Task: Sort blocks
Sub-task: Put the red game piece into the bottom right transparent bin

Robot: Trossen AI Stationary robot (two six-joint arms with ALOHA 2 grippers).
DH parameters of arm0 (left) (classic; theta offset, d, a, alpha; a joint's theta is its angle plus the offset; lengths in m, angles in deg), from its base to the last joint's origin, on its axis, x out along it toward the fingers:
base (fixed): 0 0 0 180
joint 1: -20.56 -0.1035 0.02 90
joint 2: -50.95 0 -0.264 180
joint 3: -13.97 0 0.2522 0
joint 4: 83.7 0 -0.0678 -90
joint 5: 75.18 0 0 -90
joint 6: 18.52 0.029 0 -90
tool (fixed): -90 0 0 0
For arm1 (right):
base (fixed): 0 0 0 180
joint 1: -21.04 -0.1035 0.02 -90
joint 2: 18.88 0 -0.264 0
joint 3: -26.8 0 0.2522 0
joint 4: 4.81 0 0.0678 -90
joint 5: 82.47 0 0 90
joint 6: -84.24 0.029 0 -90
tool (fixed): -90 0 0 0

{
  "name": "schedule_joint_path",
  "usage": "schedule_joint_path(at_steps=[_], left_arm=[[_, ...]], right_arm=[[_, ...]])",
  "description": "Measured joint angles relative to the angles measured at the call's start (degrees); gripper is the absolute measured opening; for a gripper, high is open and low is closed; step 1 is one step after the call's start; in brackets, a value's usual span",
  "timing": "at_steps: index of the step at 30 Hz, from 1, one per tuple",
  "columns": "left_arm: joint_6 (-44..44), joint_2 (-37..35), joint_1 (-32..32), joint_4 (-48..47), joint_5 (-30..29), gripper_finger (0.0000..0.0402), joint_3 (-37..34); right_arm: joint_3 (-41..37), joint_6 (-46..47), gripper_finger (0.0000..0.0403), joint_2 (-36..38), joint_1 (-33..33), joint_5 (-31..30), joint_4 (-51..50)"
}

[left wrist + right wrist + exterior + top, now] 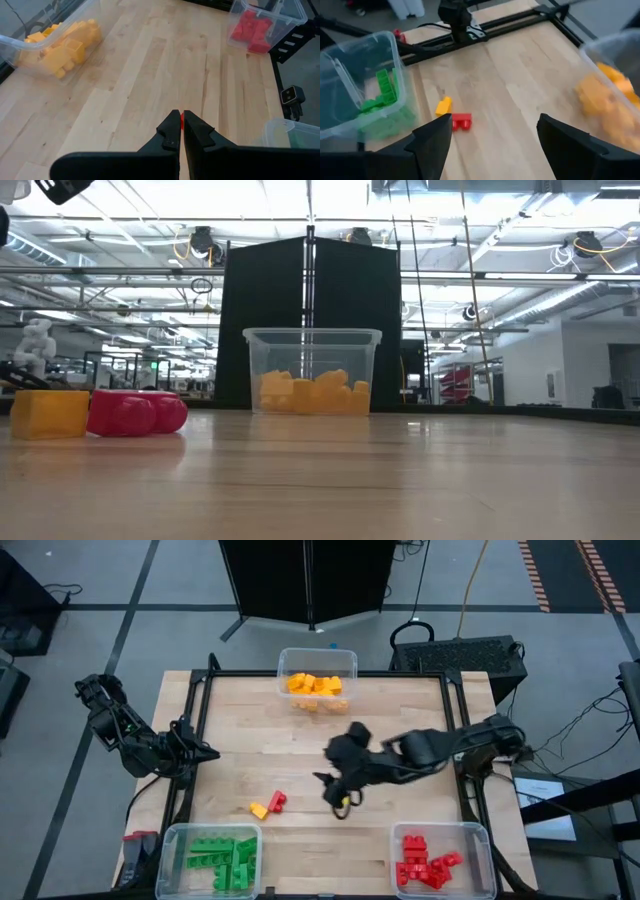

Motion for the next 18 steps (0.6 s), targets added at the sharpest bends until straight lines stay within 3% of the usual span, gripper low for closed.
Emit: schedule_joint_path(at_steps=[8,18], left_arm=[[-0.27,0.02,0.00,0.02,0.02,0.0003,0.00],[-0.31,0.00,0.01,0.00,0.05,0.0003,0.00]], right_arm=[[0.00,-20.74,0.0281,-8.03,4.25,7.31,8.95],[-0.04,-36.23,0.0281,-18.33,8.70,18.73,16.21]])
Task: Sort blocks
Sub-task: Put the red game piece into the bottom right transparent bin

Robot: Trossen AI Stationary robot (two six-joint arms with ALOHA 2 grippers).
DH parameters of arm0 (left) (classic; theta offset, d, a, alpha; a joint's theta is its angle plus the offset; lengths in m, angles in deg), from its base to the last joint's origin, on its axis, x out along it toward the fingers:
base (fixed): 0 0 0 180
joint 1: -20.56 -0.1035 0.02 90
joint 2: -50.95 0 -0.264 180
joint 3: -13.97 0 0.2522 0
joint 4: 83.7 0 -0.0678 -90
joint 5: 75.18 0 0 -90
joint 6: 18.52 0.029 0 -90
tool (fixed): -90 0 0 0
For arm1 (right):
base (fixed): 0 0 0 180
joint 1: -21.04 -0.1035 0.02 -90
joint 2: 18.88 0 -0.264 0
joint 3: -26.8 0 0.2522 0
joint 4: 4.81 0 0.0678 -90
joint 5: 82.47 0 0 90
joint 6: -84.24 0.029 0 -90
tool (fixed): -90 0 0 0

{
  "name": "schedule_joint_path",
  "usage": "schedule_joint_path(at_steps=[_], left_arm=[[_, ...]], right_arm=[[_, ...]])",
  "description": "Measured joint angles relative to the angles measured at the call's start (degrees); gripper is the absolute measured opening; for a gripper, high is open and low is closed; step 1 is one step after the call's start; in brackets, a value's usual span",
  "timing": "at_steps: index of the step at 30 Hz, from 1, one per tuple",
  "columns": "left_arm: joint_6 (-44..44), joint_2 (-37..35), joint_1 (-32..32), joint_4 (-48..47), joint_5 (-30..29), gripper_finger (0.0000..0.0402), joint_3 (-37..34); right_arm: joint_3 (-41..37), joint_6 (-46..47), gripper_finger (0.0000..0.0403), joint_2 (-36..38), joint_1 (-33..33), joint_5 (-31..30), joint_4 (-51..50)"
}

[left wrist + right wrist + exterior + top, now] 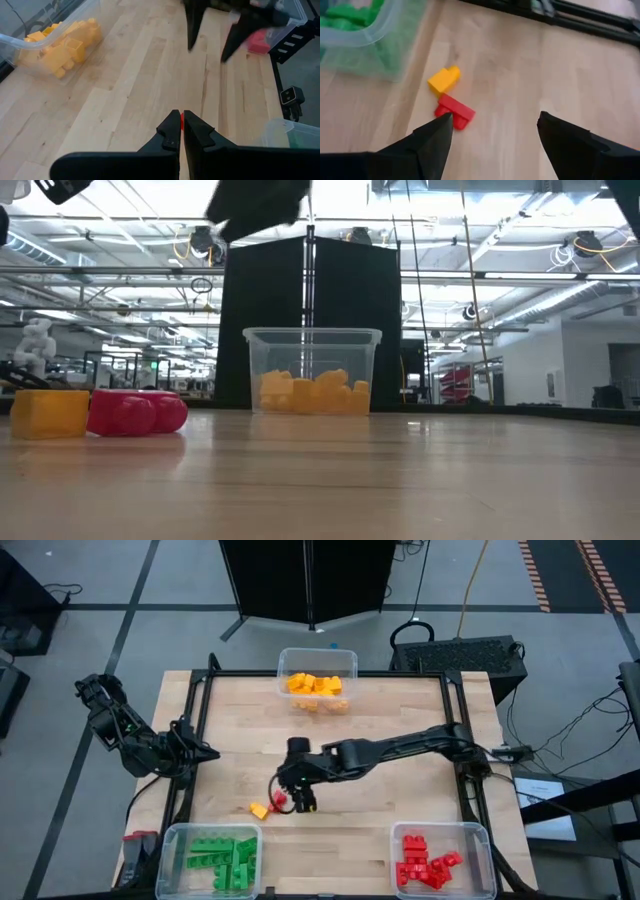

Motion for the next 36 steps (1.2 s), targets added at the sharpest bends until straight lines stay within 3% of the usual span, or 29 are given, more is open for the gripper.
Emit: schedule_joint_path(at_steps=[6,12,22,36], left_arm=[[-0.04,0.00,0.01,-0.02,0.02,0.0003,0.00],[-0.10,0.00,0.00,0.01,0.02,0.0003,0.00],[-0.13,0.02,0.01,-0.04,0.02,0.0003,0.00],[-0.13,0.00,-0.01,0.00,-0.29,0.0003,0.00]], right_arm=[[0.00,-10.08,0.0281,-3.73,1.32,6.90,4.38],[0.01,-20.97,0.0281,-4.69,1.49,6.91,6.82],[0.07,-25.23,0.0281,-9.57,2.91,12.60,8.94],[0.03,-31.94,0.0281,-13.78,2.97,15.95,14.06]])
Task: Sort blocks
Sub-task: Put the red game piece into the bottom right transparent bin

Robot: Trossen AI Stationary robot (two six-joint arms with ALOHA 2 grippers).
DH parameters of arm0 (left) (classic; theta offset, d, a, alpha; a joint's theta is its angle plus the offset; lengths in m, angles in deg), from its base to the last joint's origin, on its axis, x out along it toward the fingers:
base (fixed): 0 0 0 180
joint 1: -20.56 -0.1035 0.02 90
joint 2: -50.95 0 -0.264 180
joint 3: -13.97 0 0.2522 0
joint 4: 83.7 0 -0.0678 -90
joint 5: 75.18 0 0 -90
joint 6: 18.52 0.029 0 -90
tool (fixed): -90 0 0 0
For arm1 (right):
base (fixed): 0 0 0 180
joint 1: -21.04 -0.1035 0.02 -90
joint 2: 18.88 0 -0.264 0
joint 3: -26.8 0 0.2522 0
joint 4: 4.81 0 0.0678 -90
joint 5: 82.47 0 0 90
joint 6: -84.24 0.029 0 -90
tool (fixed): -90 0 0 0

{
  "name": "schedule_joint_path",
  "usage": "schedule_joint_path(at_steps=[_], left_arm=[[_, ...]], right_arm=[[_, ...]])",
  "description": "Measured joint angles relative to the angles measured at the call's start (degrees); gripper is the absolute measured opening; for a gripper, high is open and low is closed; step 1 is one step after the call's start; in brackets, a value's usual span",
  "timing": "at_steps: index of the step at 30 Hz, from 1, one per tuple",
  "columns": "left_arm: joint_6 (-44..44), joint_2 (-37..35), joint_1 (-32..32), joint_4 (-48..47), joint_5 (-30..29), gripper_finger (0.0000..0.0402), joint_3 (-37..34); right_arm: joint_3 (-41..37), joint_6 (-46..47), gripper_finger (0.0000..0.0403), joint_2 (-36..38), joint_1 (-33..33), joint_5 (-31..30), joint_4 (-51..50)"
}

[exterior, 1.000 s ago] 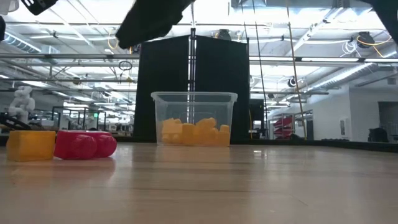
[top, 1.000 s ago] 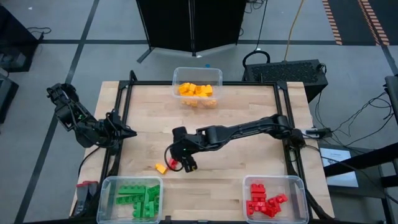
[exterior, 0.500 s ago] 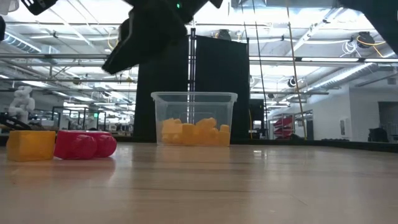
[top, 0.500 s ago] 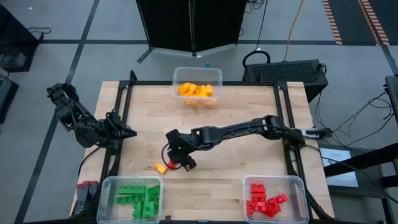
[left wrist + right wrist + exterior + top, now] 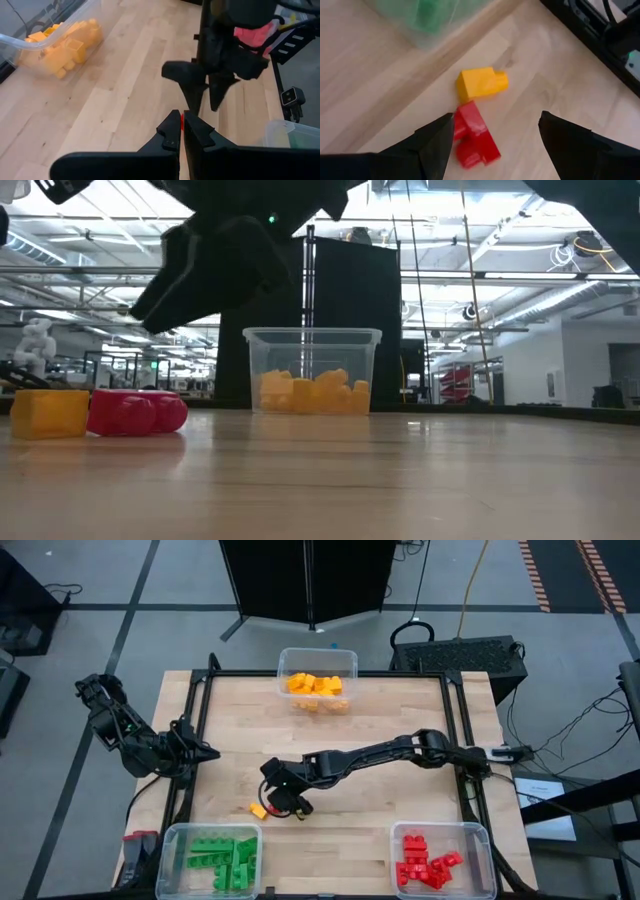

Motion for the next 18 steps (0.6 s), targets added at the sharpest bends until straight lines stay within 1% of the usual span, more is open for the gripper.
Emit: schedule_joint_path(at_steps=[4,9,18], left_arm=[[0.02,0.00,0.00,-0.02,-0.18,0.0003,0.00],[0.00,0.00,0.01,-0.02,-0.18,0.0003,0.00],[0.02,0.02,0.01,-0.02,-0.18,0.0003,0.00]], right_arm=[[-0.06,-0.71,0.0281,-1.17,0.18,1.32,0.35],[0.08,-3.30,0.0281,-2.32,0.27,1.48,2.01],[0.01,-5.85,0.0281,-5.13,0.84,2.72,1.41]])
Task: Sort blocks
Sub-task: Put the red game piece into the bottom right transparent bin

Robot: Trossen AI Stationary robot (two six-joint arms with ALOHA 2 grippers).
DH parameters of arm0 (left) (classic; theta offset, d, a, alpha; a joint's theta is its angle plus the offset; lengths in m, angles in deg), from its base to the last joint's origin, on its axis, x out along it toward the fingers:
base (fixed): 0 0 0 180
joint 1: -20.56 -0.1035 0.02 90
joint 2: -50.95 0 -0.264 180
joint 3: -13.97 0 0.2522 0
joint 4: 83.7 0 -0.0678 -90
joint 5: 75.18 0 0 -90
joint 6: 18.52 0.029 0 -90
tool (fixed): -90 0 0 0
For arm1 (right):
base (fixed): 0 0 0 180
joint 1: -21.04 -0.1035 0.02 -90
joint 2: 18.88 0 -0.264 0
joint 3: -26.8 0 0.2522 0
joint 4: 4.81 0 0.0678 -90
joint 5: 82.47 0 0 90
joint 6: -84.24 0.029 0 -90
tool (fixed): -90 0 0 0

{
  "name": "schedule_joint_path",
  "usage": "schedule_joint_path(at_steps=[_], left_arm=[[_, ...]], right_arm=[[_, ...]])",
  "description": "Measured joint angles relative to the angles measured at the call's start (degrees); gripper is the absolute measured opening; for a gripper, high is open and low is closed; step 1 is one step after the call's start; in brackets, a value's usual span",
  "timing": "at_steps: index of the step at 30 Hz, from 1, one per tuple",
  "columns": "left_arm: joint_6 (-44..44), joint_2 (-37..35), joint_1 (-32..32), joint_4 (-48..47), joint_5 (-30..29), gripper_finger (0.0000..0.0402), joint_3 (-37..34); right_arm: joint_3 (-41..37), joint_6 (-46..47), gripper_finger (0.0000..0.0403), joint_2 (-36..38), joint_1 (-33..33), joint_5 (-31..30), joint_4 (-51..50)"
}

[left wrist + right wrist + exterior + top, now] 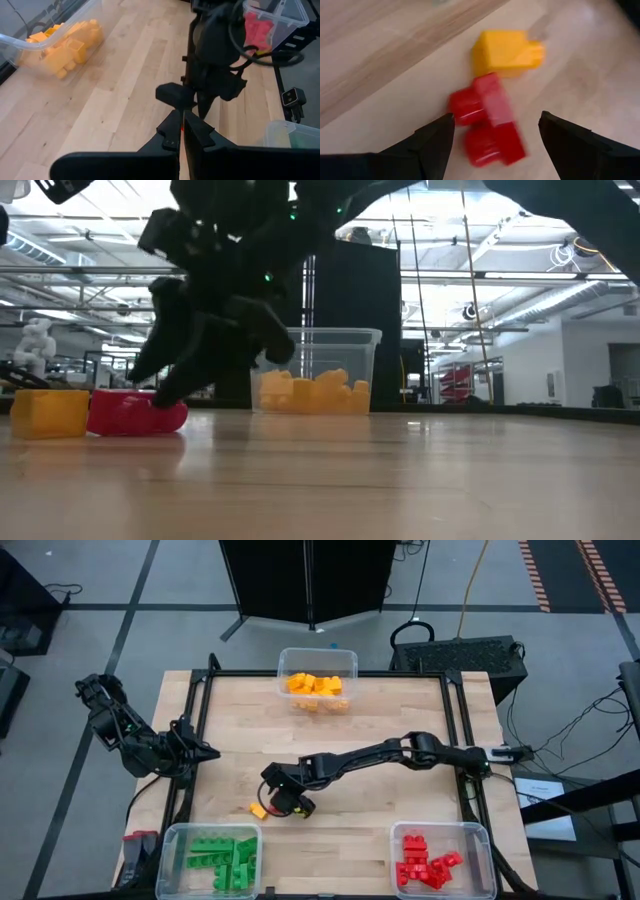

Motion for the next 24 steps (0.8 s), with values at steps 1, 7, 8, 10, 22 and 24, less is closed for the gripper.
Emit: schedule_joint_path(at_steps=[1,7,8,10,22,24], left_arm=[[0.00,-0.01,0.00,0.00,0.00,0.0003,0.00],[0.02,0.00,-0.01,-0.02,0.00,0.0003,0.00],[0.01,0.00,0.01,-0.01,0.00,0.0003,0.00],[0.02,-0.01,0.00,-0.01,0.00,0.0003,0.00],[0.02,0.00,-0.01,0.00,0.00,0.0003,0.00],[0.03,0.00,0.00,-0.02,0.00,0.0003,0.00]], right_arm=[[-0.02,-0.56,0.0281,-0.32,-0.02,0.14,-0.56],[0.03,-2.09,0.0281,-1.36,0.07,0.28,-0.24],[0.04,-2.26,0.0281,-1.46,0.09,0.25,-0.09],[0.00,-2.17,0.0278,-1.78,0.11,0.19,-0.93],[0.15,1.17,0.0195,-3.29,0.05,0.47,-1.84],[0.15,2.27,0.0172,-3.31,0.10,0.24,-1.89]])
